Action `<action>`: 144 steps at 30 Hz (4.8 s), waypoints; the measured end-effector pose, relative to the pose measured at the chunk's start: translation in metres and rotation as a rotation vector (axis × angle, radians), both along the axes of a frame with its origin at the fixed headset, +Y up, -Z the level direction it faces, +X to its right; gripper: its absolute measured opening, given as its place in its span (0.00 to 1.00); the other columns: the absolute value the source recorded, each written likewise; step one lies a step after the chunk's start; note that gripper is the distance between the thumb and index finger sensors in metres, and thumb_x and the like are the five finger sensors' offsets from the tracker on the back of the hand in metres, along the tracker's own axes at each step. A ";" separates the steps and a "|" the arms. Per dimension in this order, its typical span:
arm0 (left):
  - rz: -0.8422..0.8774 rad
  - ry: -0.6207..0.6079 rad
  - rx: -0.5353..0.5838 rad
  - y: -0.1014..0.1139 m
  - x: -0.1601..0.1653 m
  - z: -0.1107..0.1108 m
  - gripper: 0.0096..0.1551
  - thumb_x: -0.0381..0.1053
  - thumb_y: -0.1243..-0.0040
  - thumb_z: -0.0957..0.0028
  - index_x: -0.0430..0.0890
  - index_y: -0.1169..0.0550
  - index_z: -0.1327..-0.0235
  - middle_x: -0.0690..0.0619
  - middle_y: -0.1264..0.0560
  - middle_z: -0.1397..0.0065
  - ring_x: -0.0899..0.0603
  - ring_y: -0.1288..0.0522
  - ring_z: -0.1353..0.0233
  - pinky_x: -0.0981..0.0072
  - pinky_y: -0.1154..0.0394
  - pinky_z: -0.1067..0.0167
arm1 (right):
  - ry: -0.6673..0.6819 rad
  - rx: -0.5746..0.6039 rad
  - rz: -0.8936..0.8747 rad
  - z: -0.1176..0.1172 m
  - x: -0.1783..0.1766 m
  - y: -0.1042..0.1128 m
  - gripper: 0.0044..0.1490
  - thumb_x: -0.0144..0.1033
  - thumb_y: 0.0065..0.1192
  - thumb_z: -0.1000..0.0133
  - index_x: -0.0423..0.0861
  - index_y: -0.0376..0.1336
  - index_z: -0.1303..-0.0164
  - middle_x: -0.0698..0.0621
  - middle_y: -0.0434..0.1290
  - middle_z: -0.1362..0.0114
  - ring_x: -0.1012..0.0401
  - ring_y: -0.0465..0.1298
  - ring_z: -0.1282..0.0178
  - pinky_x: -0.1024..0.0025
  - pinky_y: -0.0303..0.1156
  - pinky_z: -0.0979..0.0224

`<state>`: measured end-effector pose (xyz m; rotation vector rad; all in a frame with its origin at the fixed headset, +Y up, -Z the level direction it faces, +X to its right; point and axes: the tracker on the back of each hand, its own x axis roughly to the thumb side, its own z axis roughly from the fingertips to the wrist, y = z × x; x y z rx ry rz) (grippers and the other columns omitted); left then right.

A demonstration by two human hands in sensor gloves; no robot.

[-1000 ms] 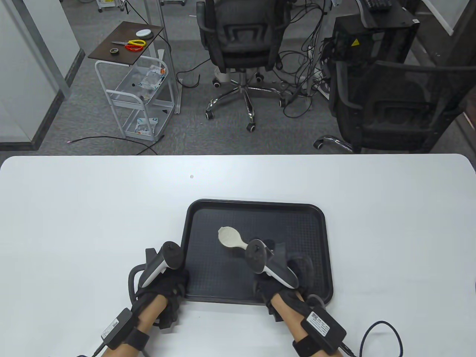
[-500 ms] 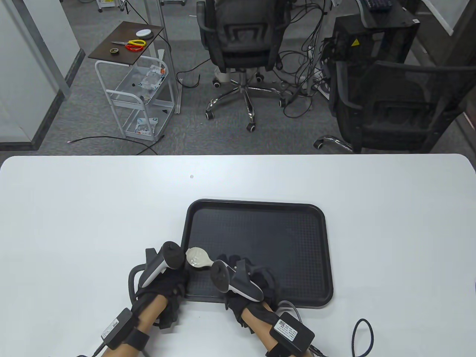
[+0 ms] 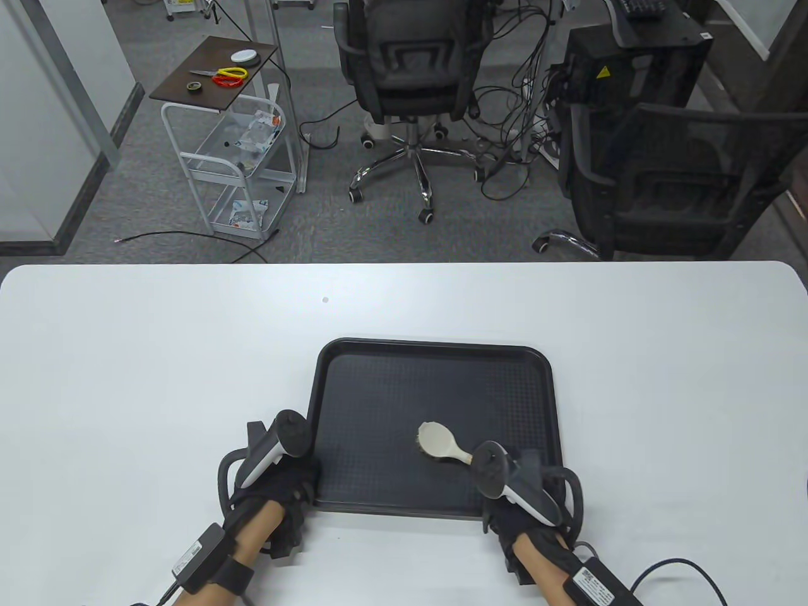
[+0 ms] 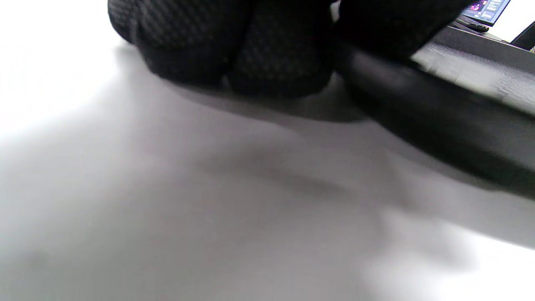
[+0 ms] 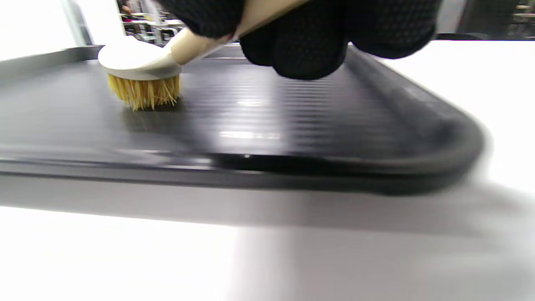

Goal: Scrub the tray with pot brush

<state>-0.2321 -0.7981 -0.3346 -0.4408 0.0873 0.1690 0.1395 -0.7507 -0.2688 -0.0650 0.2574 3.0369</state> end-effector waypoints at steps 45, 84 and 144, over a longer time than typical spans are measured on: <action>-0.002 -0.001 -0.001 0.000 0.000 0.000 0.46 0.61 0.42 0.52 0.43 0.43 0.26 0.54 0.20 0.66 0.47 0.21 0.61 0.48 0.32 0.36 | 0.275 0.047 -0.044 0.001 -0.130 0.000 0.34 0.35 0.62 0.45 0.57 0.60 0.26 0.47 0.68 0.27 0.53 0.76 0.39 0.54 0.74 0.39; -0.004 0.001 0.000 0.000 0.000 0.000 0.46 0.61 0.42 0.52 0.43 0.43 0.26 0.54 0.20 0.66 0.47 0.21 0.61 0.48 0.32 0.36 | 0.193 0.069 -0.043 0.009 -0.061 0.034 0.33 0.35 0.64 0.45 0.57 0.62 0.27 0.46 0.69 0.27 0.52 0.75 0.38 0.50 0.72 0.36; -0.005 0.000 -0.001 -0.001 0.000 0.000 0.46 0.61 0.42 0.52 0.43 0.43 0.26 0.54 0.20 0.66 0.47 0.21 0.61 0.48 0.32 0.36 | 0.118 0.112 -0.092 -0.033 -0.052 0.068 0.34 0.35 0.63 0.45 0.55 0.61 0.26 0.48 0.70 0.28 0.53 0.79 0.41 0.53 0.76 0.41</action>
